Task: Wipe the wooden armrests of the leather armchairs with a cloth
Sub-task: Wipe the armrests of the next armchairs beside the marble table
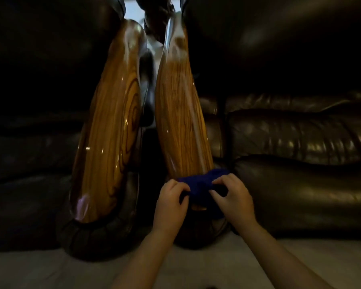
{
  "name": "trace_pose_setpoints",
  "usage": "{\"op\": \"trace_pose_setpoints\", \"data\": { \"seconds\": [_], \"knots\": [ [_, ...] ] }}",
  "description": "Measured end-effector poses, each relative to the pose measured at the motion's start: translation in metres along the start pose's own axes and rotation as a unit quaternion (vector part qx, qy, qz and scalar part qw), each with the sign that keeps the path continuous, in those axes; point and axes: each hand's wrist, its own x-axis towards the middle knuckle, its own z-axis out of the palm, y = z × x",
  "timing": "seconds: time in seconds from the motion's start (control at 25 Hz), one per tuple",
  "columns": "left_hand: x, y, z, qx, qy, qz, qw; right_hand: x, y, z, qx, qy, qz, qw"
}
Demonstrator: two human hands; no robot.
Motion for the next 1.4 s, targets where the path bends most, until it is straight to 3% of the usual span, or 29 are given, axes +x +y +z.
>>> {"op": "trace_pose_setpoints", "data": {
  "seconds": [0.12, 0.24, 0.36, 0.48, 0.6, 0.96, 1.4],
  "knots": [
    [-0.009, -0.016, 0.018, -0.019, 0.028, 0.018, 0.999, -0.010, 0.016, 0.018, -0.004, 0.014, -0.027, 1.000],
    [-0.019, -0.023, 0.025, -0.042, 0.098, 0.040, 0.993, -0.019, 0.022, 0.027, 0.012, 0.087, -0.042, 0.995],
    [-0.015, -0.018, 0.042, -0.006, 0.157, -0.004, 0.987, -0.013, 0.013, 0.045, 0.027, 0.120, 0.027, 0.992],
    [0.000, -0.003, 0.066, -0.006, 0.121, -0.072, 0.990, -0.005, 0.003, 0.066, 0.044, 0.089, 0.081, 0.992],
    [0.013, -0.005, 0.078, 0.017, 0.131, -0.105, 0.986, 0.003, 0.008, 0.074, 0.050, 0.110, 0.076, 0.990],
    [0.060, -0.009, 0.065, 0.103, 0.159, -0.101, 0.977, 0.063, 0.005, 0.058, 0.021, 0.077, -0.019, 0.997],
    [0.185, 0.004, 0.015, 0.182, 0.174, -0.091, 0.963, 0.187, -0.042, 0.039, -0.039, 0.087, -0.023, 0.995]
  ]
}}
